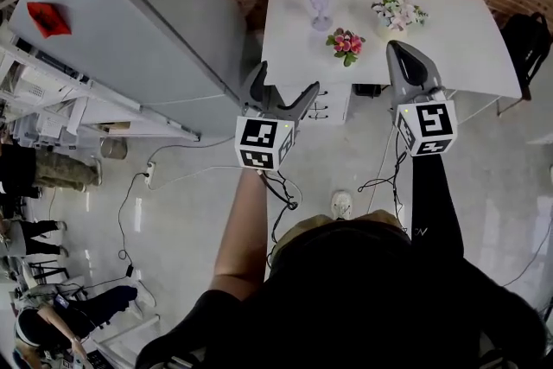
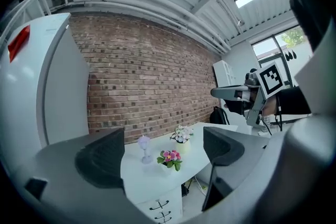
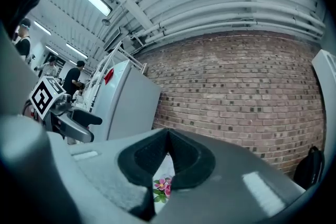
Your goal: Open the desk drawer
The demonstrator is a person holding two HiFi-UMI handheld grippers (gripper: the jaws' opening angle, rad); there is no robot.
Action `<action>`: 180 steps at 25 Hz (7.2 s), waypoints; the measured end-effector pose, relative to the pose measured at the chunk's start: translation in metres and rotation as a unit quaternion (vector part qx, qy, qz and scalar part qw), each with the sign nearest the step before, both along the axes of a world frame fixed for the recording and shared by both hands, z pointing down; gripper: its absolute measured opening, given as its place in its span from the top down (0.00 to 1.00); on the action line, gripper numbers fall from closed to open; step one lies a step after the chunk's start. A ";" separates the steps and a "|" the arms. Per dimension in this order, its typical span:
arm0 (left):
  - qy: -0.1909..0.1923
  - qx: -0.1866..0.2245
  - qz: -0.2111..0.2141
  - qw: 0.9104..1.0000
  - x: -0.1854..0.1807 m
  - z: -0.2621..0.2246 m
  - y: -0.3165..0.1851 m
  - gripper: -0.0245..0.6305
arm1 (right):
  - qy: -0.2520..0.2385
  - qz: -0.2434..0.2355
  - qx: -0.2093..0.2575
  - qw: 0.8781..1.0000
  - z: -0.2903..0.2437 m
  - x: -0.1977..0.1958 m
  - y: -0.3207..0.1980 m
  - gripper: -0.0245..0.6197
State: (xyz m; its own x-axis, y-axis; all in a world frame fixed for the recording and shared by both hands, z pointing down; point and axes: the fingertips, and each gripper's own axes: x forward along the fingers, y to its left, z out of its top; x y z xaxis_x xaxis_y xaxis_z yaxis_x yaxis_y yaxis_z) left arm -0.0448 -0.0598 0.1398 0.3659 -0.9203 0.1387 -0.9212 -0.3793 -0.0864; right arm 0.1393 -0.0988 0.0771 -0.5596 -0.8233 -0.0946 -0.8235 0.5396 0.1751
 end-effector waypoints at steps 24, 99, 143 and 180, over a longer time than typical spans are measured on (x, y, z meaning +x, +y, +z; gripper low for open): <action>0.091 -0.036 0.008 0.995 -0.009 0.026 -0.074 0.24 | 0.005 -0.014 -0.056 0.998 0.054 -0.021 -0.072 0.96; 0.681 -0.225 -0.111 0.688 -0.050 0.509 -0.168 0.41 | -0.019 -0.144 -0.342 0.928 0.420 -0.128 -0.098 0.96; 0.691 -0.226 -0.176 0.664 -0.049 0.540 -0.175 0.92 | -0.026 -0.136 -0.356 0.924 0.436 -0.091 -0.095 0.96; 0.698 -0.259 -0.175 0.645 -0.043 0.535 -0.105 0.92 | -0.010 -0.156 -0.334 0.930 0.421 -0.121 -0.069 0.96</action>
